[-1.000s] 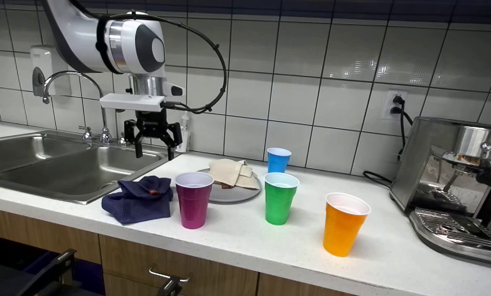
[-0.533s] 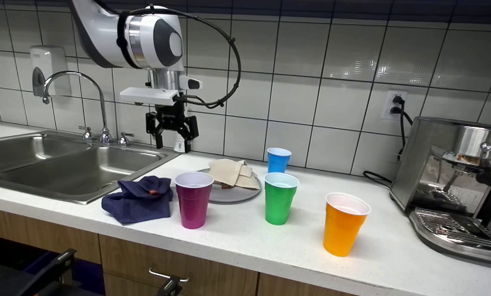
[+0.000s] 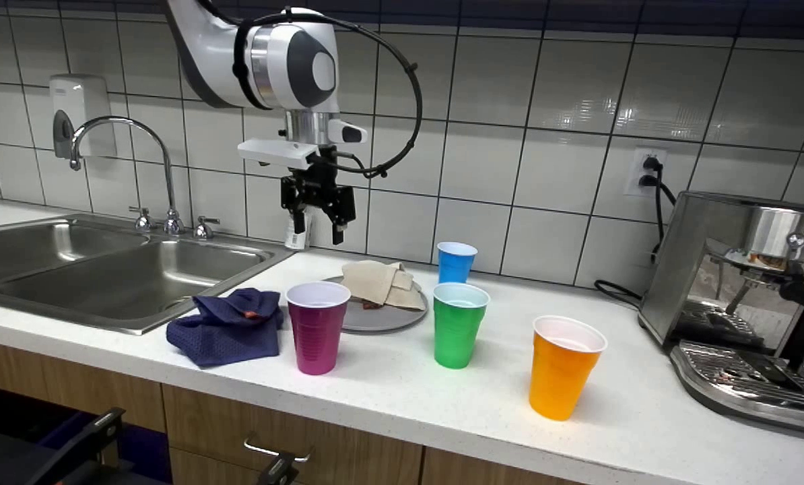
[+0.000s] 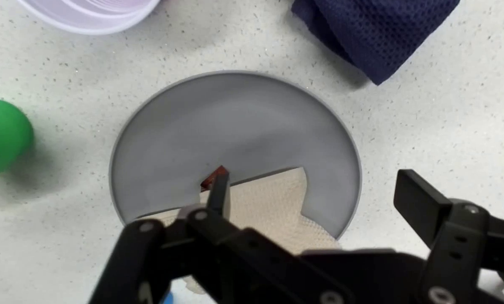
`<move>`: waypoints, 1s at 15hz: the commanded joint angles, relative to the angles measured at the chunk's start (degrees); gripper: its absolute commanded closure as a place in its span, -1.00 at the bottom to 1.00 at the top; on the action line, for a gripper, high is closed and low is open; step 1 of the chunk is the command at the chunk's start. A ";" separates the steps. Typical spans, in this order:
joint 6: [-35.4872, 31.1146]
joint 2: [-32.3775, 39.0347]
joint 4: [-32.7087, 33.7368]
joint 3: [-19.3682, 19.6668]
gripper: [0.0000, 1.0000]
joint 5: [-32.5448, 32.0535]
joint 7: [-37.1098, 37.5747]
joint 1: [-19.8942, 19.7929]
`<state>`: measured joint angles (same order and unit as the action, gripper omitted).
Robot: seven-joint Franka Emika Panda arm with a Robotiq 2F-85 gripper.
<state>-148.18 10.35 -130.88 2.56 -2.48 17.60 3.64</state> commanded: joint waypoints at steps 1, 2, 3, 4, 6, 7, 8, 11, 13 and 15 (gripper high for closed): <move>1.69 1.80 3.47 -0.75 -1.00 5.05 -3.87 -2.26; 0.23 0.98 1.33 0.02 -1.00 2.20 -0.70 -1.03; 0.22 1.31 1.80 0.01 -1.00 3.29 -1.69 -1.35; 0.22 1.50 2.12 0.01 -1.00 3.67 -2.14 -1.53; 0.23 1.63 2.32 -0.02 -1.00 3.77 -2.20 -1.54; 0.23 1.63 2.33 -0.06 -1.00 3.79 -2.21 -1.53; 0.23 1.63 2.34 -0.08 -1.00 3.80 -2.21 -1.53; 0.61 2.57 2.87 1.62 -1.00 1.17 8.95 0.56; 2.13 3.92 4.04 2.52 -1.00 -0.05 16.97 1.79; 3.30 5.58 5.16 2.95 -1.00 0.30 22.61 2.64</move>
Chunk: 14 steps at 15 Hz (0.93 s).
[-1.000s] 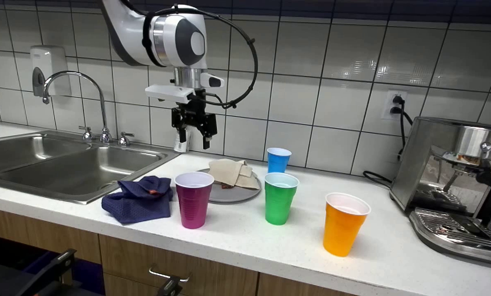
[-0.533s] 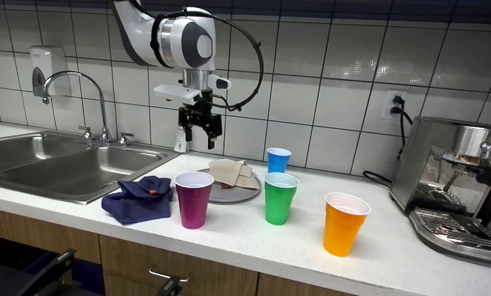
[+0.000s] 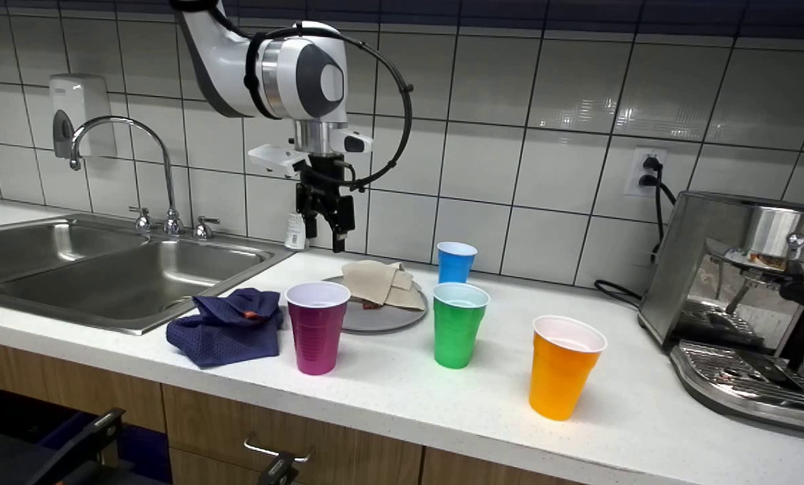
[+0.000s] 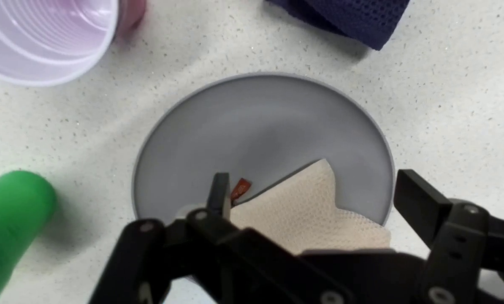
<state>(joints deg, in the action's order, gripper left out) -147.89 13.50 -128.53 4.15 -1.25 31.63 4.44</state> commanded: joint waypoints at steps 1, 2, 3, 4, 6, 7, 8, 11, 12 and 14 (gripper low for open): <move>3.09 3.09 3.11 1.40 -1.00 -0.73 10.53 2.09; 2.94 3.88 3.58 1.53 -1.00 -0.74 12.67 2.36; 3.25 4.68 4.29 1.43 -1.00 -0.23 13.93 2.35; 3.32 5.41 4.96 1.59 -1.00 -0.25 15.60 2.50; 3.72 7.06 6.80 1.86 -1.00 -0.08 18.10 2.54; 3.70 7.85 7.71 2.21 -1.00 -0.28 19.38 2.66; 3.92 8.66 8.74 2.41 -1.00 -0.19 20.27 2.61; 4.16 11.39 11.95 3.43 -1.00 -0.24 23.49 2.59; 4.39 12.41 13.20 3.86 -1.00 -0.29 24.55 2.61; 4.91 13.89 15.28 4.00 -1.00 0.47 25.09 2.00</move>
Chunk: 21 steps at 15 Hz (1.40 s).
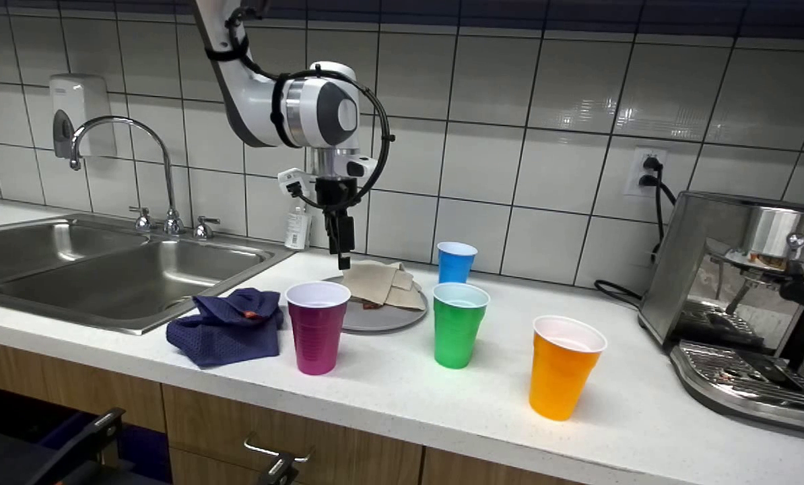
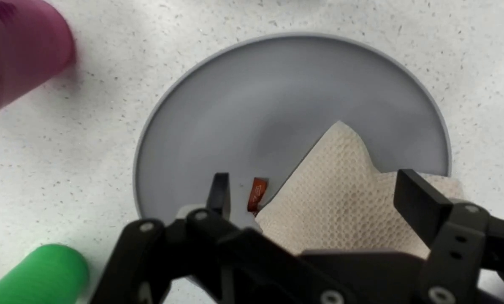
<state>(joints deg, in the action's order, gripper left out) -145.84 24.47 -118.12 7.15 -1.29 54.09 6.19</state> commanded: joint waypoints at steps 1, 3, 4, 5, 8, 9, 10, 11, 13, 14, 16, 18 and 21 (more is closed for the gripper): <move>2.93 3.66 5.83 1.18 -1.00 0.69 2.89 0.13; 3.24 5.43 8.07 1.35 -1.00 1.18 3.00 -0.31; 3.50 6.39 9.30 1.34 -1.00 1.55 2.83 -0.61; 3.56 7.13 10.26 1.33 -1.00 1.95 2.63 -0.87; 3.21 10.33 13.69 1.56 -1.00 3.29 2.51 -1.51; 3.22 11.37 14.76 1.59 -1.00 3.73 2.27 -1.79; 4.27 12.42 16.08 1.09 -1.00 4.70 1.37 -2.51; 4.30 13.58 17.18 1.23 -1.00 5.16 1.55 -2.71; 4.70 15.38 19.04 1.21 -1.00 6.12 1.42 -3.23; 4.73 16.37 19.92 1.28 -1.00 6.33 1.49 -3.35; 4.77 17.97 21.45 1.36 -1.00 6.67 1.53 -3.58; 4.79 17.23 20.80 1.69 -1.00 6.79 1.36 -3.61; 4.83 17.19 20.98 2.14 -1.00 6.43 1.69 -3.36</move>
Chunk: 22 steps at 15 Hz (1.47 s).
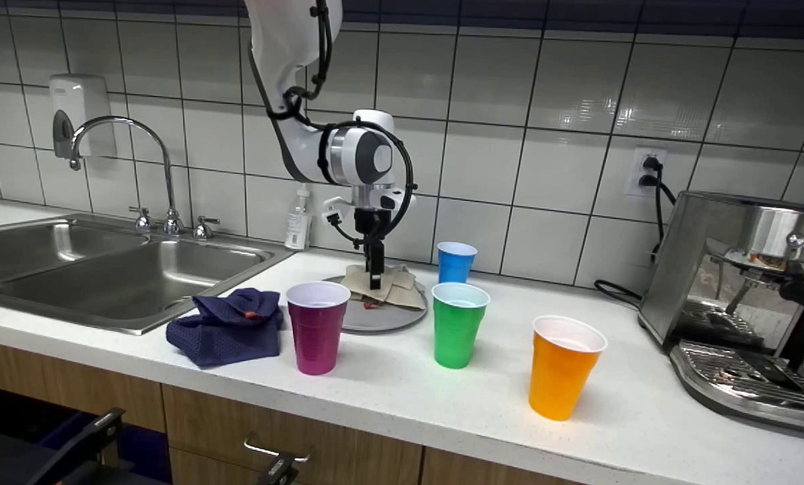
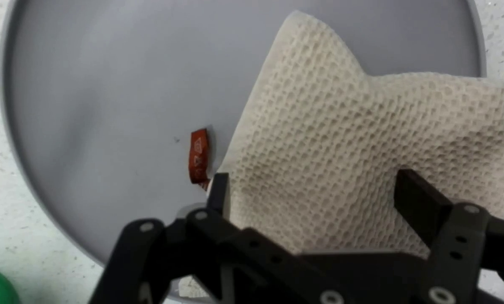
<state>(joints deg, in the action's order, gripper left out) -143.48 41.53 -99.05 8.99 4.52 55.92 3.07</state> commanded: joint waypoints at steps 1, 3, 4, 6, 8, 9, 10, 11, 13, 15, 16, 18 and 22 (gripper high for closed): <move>2.55 0.15 1.99 0.39 -1.00 0.57 -0.13 -0.23; 2.71 0.40 2.23 0.55 -1.00 0.44 0.04 -0.10; 2.83 0.52 2.35 0.60 -1.00 0.38 0.09 -0.04; 2.71 1.39 3.03 0.82 -1.00 0.23 0.57 0.17; 2.86 2.53 4.10 0.95 -1.00 0.26 0.89 0.18; 2.91 3.07 4.58 0.94 -1.00 0.31 0.87 0.14; 2.92 3.55 4.97 1.01 -1.00 0.29 0.93 0.19; 3.03 3.98 5.37 0.96 -1.00 0.38 0.84 0.12; 2.98 4.61 5.92 0.97 -1.00 0.40 0.73 0.15; 2.97 5.20 6.57 1.00 -0.50 0.36 0.66 0.19; 2.91 5.40 6.76 1.04 -0.47 0.32 0.67 0.24; 2.89 5.60 7.09 1.06 -0.17 0.29 0.65 0.29; 3.06 5.65 7.55 1.07 0.45 0.20 0.60 0.42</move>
<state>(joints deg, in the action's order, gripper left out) -142.92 46.02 -93.75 9.60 4.52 55.92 3.22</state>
